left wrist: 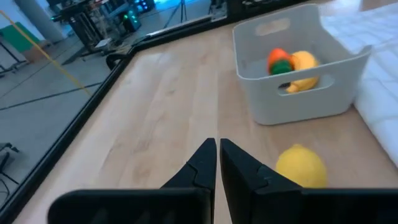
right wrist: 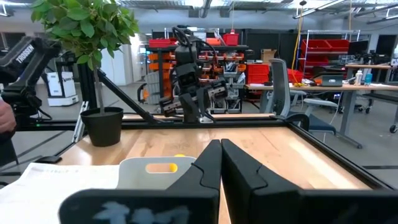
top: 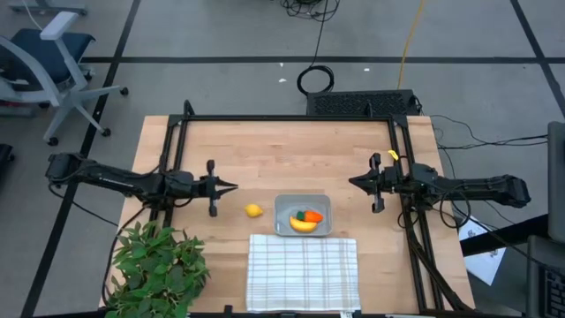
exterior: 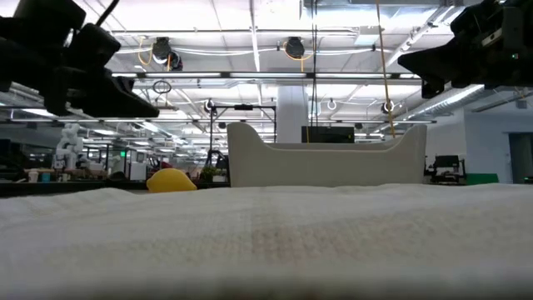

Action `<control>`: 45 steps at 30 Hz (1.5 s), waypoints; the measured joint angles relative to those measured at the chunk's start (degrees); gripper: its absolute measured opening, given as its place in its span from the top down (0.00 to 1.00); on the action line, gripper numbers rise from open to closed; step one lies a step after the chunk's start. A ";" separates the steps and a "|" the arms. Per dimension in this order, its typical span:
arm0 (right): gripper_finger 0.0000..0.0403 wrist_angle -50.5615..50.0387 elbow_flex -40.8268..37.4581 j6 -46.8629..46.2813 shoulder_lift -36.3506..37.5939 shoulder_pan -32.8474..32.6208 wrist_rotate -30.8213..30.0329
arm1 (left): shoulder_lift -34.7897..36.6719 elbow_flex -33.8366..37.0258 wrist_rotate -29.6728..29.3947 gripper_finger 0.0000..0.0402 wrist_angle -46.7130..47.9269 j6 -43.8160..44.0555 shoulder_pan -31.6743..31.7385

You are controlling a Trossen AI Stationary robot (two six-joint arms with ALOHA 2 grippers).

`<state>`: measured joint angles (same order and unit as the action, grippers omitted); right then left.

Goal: Pick and placing Produce into tupperware
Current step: Put the yellow lemon into the gray bin

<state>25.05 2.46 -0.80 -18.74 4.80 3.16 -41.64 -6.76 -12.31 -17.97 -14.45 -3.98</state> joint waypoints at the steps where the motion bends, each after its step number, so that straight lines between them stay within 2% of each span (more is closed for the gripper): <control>1: 1.00 -0.01 0.00 0.00 0.00 0.00 0.00 | 2.07 0.00 0.02 0.94 1.75 -0.14 -0.26; 5: 1.00 -0.01 -0.02 0.00 0.00 0.00 -0.02 | 9.84 0.00 1.82 0.94 7.31 -0.52 -0.91; 11: 1.00 0.01 -0.04 -0.65 0.00 0.00 0.00 | 17.57 0.00 6.97 0.94 15.84 -1.51 -1.30; 19: 1.00 0.12 -0.04 -1.11 0.00 0.00 -0.02 | 22.60 0.00 7.99 0.94 18.76 1.02 -1.29; 26: 1.00 0.30 -0.04 -1.11 -0.02 0.00 0.00 | 21.40 0.00 5.17 0.94 18.73 7.56 -1.26; 31: 1.00 0.41 -0.04 -1.11 -0.02 0.00 -0.01 | 18.08 -0.75 6.97 0.94 16.05 8.78 -1.26; 38: 1.00 -0.05 -0.04 -1.11 -0.02 0.00 -0.02 | 10.42 -6.31 7.79 0.94 15.61 9.62 -1.26; 45: 1.00 -0.05 -0.04 -1.53 -0.02 0.00 0.00 | 2.63 -12.32 7.65 0.94 15.50 6.53 -1.17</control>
<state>24.99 2.42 -2.33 -18.76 4.80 3.16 -39.01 -19.08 -4.66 -2.47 -7.92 -5.15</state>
